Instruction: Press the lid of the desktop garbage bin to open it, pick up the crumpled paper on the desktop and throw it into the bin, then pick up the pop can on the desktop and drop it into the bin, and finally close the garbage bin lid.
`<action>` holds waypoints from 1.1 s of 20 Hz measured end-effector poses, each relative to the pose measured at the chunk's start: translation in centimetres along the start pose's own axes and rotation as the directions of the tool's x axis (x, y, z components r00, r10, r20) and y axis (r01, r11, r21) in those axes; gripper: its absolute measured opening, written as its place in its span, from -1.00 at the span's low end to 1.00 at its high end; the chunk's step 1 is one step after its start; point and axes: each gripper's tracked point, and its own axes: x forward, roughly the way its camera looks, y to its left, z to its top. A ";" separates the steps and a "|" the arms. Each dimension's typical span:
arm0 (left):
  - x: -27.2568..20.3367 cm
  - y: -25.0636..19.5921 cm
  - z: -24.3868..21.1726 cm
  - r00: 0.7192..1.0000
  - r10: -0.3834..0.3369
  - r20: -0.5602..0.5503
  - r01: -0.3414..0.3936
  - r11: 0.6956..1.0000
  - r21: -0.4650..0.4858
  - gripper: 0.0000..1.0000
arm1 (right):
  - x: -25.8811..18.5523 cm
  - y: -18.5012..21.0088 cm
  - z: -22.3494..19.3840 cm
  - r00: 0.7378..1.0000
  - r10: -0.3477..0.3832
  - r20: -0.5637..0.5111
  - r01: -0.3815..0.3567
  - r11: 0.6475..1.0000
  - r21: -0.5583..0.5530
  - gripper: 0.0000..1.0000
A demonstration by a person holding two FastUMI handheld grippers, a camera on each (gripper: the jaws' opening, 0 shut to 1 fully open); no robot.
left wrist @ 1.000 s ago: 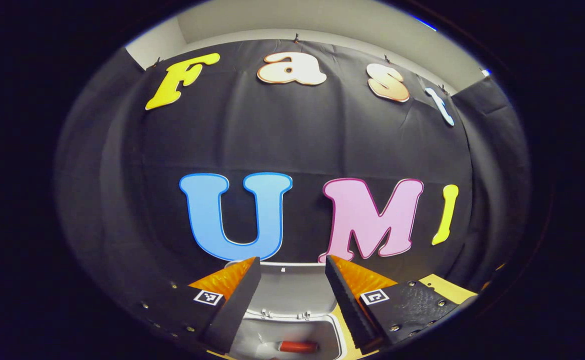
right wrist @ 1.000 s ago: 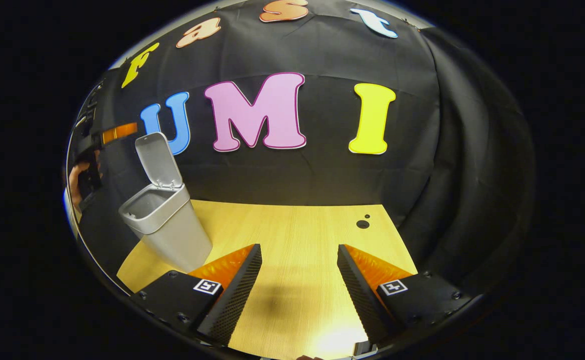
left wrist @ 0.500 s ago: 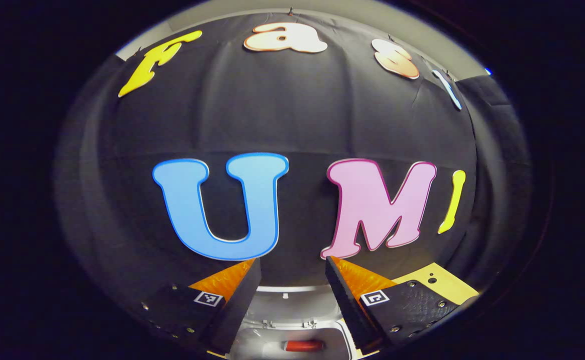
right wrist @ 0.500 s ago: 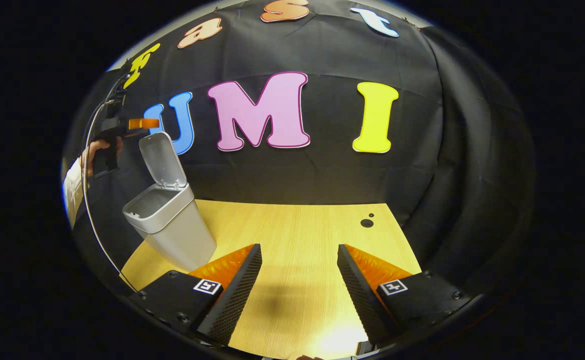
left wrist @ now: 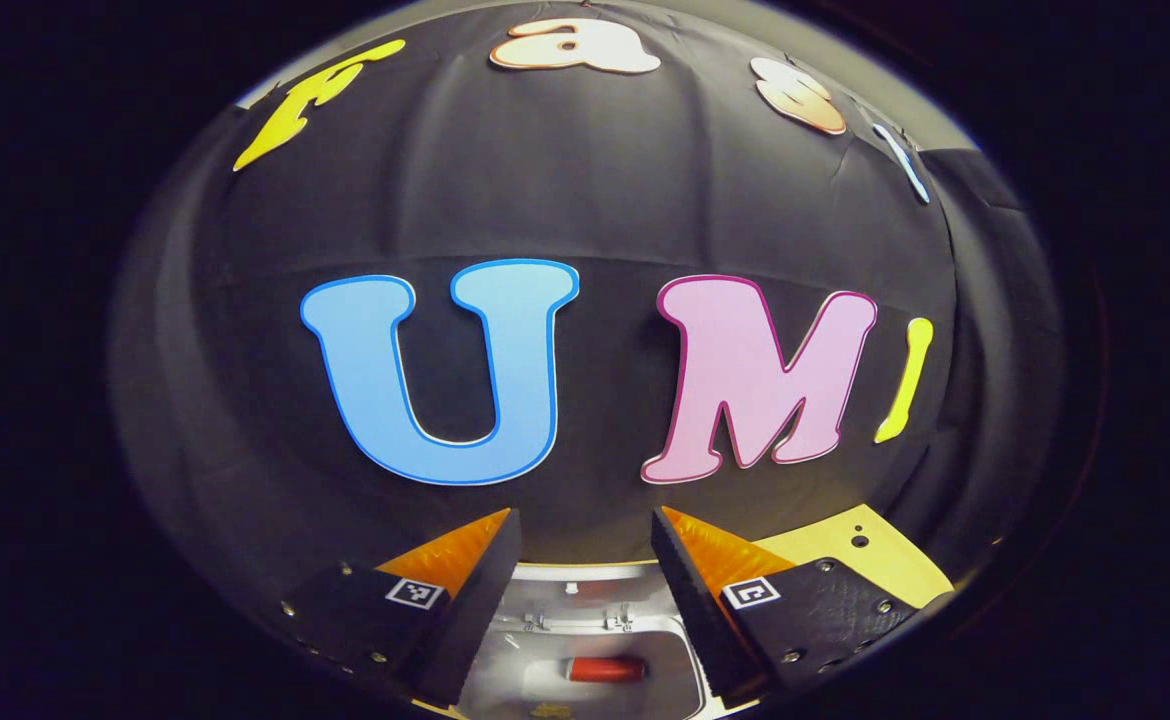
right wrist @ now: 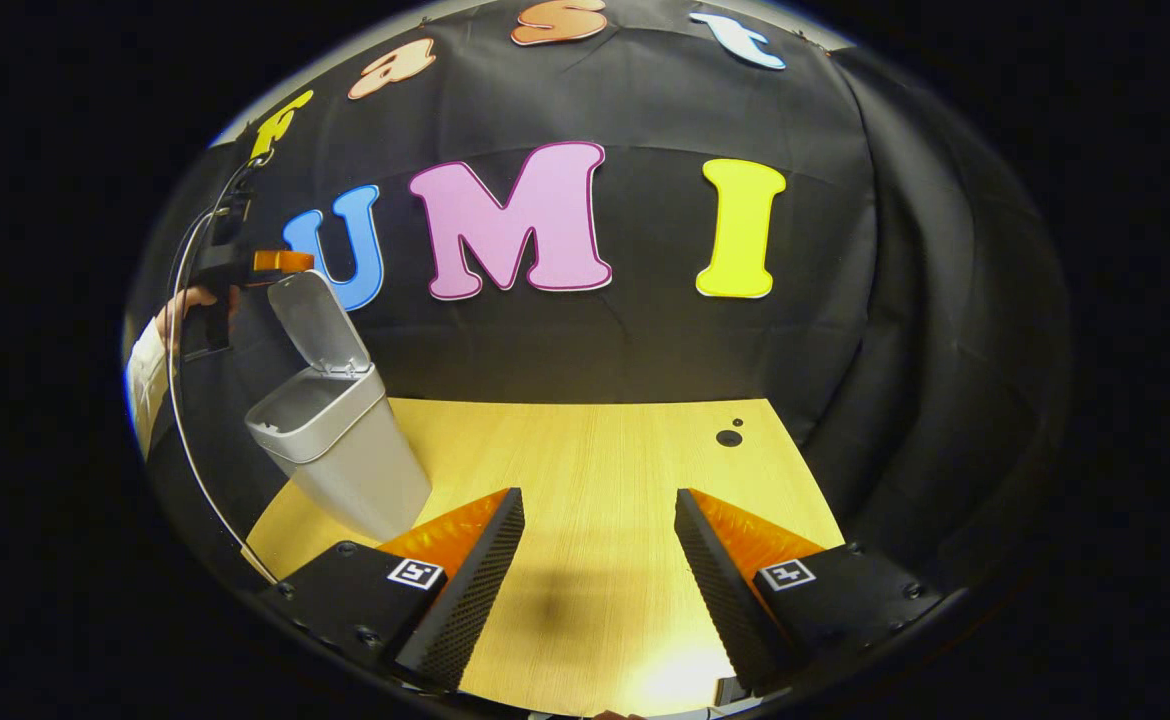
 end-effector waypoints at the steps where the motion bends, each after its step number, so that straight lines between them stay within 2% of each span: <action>1: -1.2 0.0 -0.6 1.000 -0.003 -0.003 0.003 1.000 0.002 0.72 | 0.0 0.1 -0.1 1.000 0.002 0.000 -0.002 1.000 0.000 0.96; 9: -5.5 -1.2 -8.3 1.000 -0.014 0.018 0.014 1.000 0.010 0.72 | -0.1 0.7 0.2 1.000 0.007 0.018 -0.006 1.000 -0.028 0.96; 13: -5.8 -1.3 -14.4 0.999 -0.014 -0.045 0.013 1.000 -0.024 0.72 | -0.2 0.5 -0.1 1.000 -0.003 0.010 0.003 0.999 -0.034 0.96; 16: -5.8 -1.4 -17.2 0.998 -0.016 -0.054 0.018 0.999 0.033 0.72 | -0.2 0.2 -0.5 1.000 -0.012 0.002 0.012 0.999 -0.037 0.96; 17: -5.9 -1.4 -17.6 0.999 -0.015 -0.045 0.017 0.998 0.053 0.72 | -0.2 0.1 -0.6 1.000 -0.014 -0.003 0.014 0.999 -0.038 0.96; 22: -5.5 -1.3 -18.6 0.999 -0.018 -0.033 0.019 0.999 0.033 0.72 | 0.1 0.3 -1.0 1.000 -0.016 -0.021 0.016 1.000 -0.027 0.96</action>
